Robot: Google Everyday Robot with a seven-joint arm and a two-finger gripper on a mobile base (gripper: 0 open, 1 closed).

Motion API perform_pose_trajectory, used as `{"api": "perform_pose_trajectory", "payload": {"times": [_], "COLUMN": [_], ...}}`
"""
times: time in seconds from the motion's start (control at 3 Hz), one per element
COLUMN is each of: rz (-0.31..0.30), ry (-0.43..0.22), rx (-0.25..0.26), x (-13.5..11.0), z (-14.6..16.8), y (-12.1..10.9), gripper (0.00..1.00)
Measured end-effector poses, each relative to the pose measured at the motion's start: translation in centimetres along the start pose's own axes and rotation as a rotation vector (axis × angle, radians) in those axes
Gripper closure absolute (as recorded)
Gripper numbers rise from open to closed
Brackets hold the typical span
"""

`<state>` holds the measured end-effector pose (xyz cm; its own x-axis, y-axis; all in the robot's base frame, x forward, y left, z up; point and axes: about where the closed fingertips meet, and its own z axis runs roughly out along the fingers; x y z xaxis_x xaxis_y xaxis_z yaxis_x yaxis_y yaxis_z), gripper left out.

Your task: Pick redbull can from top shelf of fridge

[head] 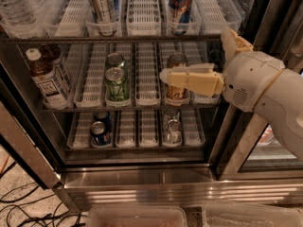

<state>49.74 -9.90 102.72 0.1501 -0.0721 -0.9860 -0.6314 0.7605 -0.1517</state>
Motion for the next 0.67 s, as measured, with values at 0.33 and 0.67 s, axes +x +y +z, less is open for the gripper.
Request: {"api": "perform_pose_trajectory", "payload": {"times": [0.33, 0.67], "rz": [-0.010, -0.026], "ry": [0.003, 0.003], "rx": [-0.005, -0.007], "x": [-0.24, -0.83], "z": [0.17, 1.07], "y": [0.21, -0.21], "gripper": [0.00, 0.00]}}
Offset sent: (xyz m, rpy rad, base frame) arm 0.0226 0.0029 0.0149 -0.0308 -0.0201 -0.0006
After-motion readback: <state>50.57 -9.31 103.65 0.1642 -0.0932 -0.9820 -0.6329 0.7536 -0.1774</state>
